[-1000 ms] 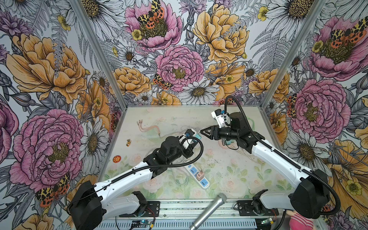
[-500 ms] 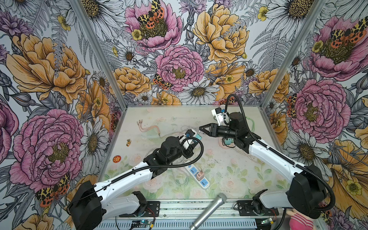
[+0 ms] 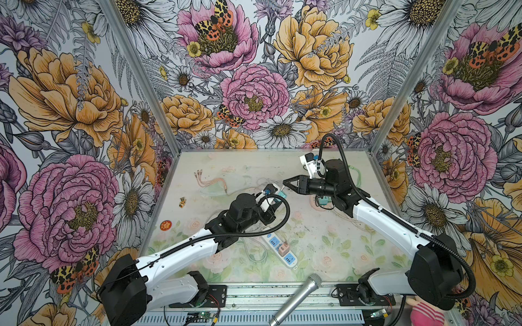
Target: Insert the plug
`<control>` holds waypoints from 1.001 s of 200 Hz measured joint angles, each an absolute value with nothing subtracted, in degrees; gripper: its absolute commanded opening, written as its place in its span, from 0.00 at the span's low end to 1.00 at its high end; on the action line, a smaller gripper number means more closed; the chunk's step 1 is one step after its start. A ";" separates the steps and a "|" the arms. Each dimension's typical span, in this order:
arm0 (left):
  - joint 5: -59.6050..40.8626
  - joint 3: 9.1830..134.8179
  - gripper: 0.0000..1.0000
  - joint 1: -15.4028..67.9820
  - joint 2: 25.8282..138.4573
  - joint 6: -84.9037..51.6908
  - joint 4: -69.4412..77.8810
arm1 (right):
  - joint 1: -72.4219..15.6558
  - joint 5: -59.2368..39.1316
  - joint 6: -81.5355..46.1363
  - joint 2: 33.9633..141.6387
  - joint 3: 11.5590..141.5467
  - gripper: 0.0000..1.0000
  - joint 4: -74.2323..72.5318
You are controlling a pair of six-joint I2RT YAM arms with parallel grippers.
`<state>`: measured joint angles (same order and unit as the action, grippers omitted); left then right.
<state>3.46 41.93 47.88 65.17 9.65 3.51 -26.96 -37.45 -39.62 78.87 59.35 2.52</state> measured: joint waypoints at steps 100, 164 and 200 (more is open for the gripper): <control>3.49 41.95 0.12 47.88 65.17 9.65 3.55 | -27.70 -39.27 -39.03 78.89 59.35 0.23 2.87; 3.49 41.95 0.11 47.88 65.36 9.65 3.86 | -28.08 -39.24 -38.24 78.91 59.35 0.17 3.42; 3.64 41.95 0.11 47.88 65.39 9.65 3.66 | -28.45 -38.89 -37.23 78.96 59.35 0.08 3.42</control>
<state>3.64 41.95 47.88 65.39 9.65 3.66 -28.45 -38.89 -37.23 78.96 59.35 3.42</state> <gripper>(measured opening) 0.427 0.152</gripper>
